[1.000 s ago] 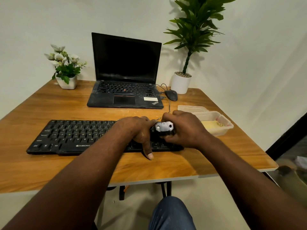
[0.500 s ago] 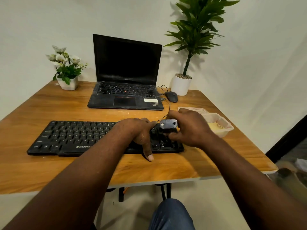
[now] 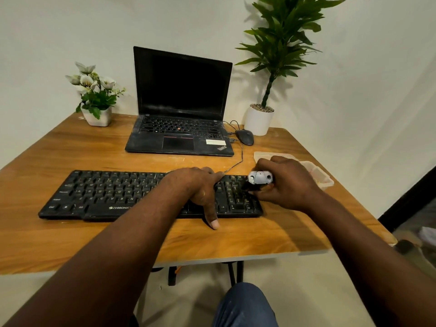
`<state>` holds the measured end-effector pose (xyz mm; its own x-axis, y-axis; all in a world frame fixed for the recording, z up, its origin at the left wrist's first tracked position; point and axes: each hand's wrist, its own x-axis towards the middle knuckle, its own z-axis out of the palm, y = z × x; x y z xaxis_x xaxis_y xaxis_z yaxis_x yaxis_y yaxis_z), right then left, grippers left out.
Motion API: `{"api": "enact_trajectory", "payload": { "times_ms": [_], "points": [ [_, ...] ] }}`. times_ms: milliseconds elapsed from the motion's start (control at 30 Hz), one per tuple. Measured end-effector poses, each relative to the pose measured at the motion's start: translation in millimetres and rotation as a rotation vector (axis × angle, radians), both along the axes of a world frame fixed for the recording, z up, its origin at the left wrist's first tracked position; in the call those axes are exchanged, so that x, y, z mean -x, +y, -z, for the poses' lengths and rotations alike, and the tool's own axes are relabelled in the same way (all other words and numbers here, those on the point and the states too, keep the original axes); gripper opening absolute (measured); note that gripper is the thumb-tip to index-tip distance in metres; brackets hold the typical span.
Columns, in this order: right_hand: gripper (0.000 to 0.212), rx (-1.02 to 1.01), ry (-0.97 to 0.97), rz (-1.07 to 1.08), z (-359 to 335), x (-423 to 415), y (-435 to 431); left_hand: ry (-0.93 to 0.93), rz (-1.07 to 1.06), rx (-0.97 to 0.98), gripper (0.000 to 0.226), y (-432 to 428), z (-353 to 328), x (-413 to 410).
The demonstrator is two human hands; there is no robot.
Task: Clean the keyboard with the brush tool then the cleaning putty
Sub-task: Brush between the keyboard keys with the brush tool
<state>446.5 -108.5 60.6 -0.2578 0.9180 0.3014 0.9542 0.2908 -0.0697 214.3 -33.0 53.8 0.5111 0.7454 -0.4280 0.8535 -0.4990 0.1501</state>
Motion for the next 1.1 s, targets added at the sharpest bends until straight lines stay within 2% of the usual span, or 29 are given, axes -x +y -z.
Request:
{"api": "enact_trajectory", "payload": {
  "times_ms": [167, 367, 533, 800, 967, 1100],
  "points": [
    [0.042, 0.103, 0.055, -0.130, 0.5, 28.0, 24.7, 0.008, -0.009, 0.004, 0.146, -1.2, -2.2, -0.6],
    [0.041, 0.122, -0.095, -0.086, -14.0, -8.4, 27.2, 0.005, -0.001, -0.003, 0.149, 1.1, 1.0, -0.2],
    [0.040, 0.198, 0.129, -0.140, -25.7, 3.4, 34.2, 0.005, 0.006, 0.003, 0.146, -1.6, -1.9, 0.2],
    [0.045, 0.362, 0.043, -0.212, -40.4, 29.3, 53.2, 0.018, -0.014, -0.004, 0.145, -2.6, -1.6, -0.7],
    [0.044, 0.347, 0.119, -0.162, -33.6, 23.3, 54.7, 0.013, -0.005, -0.005, 0.147, -0.7, 0.0, -0.2],
    [0.053, 0.353, 0.194, -0.126, -26.8, 20.3, 54.0, 0.015, -0.002, -0.006, 0.147, -1.0, 0.2, -0.5]
  ]
}}
